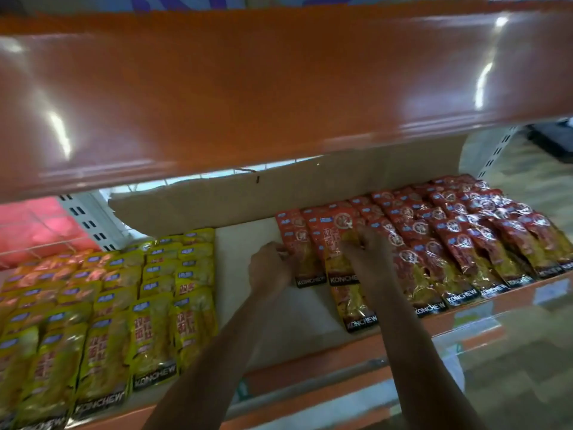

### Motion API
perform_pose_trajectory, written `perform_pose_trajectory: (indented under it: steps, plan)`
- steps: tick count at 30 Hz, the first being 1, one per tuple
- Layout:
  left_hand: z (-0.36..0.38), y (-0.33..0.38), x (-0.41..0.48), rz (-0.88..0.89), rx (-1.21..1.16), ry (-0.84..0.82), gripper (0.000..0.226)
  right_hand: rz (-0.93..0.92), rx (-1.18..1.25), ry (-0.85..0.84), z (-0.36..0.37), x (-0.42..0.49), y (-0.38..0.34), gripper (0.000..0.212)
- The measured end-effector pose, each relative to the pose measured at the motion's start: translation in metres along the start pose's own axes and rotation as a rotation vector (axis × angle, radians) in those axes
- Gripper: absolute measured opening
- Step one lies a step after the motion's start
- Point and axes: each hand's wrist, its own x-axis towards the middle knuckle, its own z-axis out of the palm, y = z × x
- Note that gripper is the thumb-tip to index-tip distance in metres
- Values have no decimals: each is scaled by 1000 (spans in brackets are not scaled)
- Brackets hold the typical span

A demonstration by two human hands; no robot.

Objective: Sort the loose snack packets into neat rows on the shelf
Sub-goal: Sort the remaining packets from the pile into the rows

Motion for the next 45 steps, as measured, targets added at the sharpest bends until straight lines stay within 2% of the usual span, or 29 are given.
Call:
perform_pose_trajectory:
  steps: [6,9,11,13,15,17,18,19,21,25,33,41,45]
  plan:
    - [6,7,-1,-29,52,42,38,-16,-12,-55,-1,1,4,17]
    - [3,10,-7,52,70,106,37,-33,-9,-87,-1,2,3,14]
    - [1,14,-13,102,-35,60,36,-57,-13,-106,2,1,2,17]
    - [0,19,-20,77,-227,-94,34,-85,-19,-138,8,0,1,17]
    - [0,19,-23,55,-338,-177,25,-115,-44,-176,14,-2,1,15]
    - [-1,13,-23,55,-376,-145,16,-132,-98,-195,17,-2,2,12]
    - [-3,10,-23,40,-387,-108,17,-135,-136,-195,16,-2,2,21]
    - [-6,6,-22,21,-370,-67,21,-128,-173,-186,15,-2,1,31]
    - [-10,-2,-22,13,-270,-11,25,-164,-254,-151,11,0,0,34]
    - [-6,-8,-32,27,-129,-28,23,-249,-381,-133,8,1,7,41]
    - [6,0,-37,125,135,7,30,-269,-452,-166,4,-1,23,41]
    - [9,2,-41,90,173,-21,30,-313,-512,-198,-2,-7,21,39]
    - [-4,3,-45,95,255,-25,18,-346,-473,-224,10,-24,9,35]
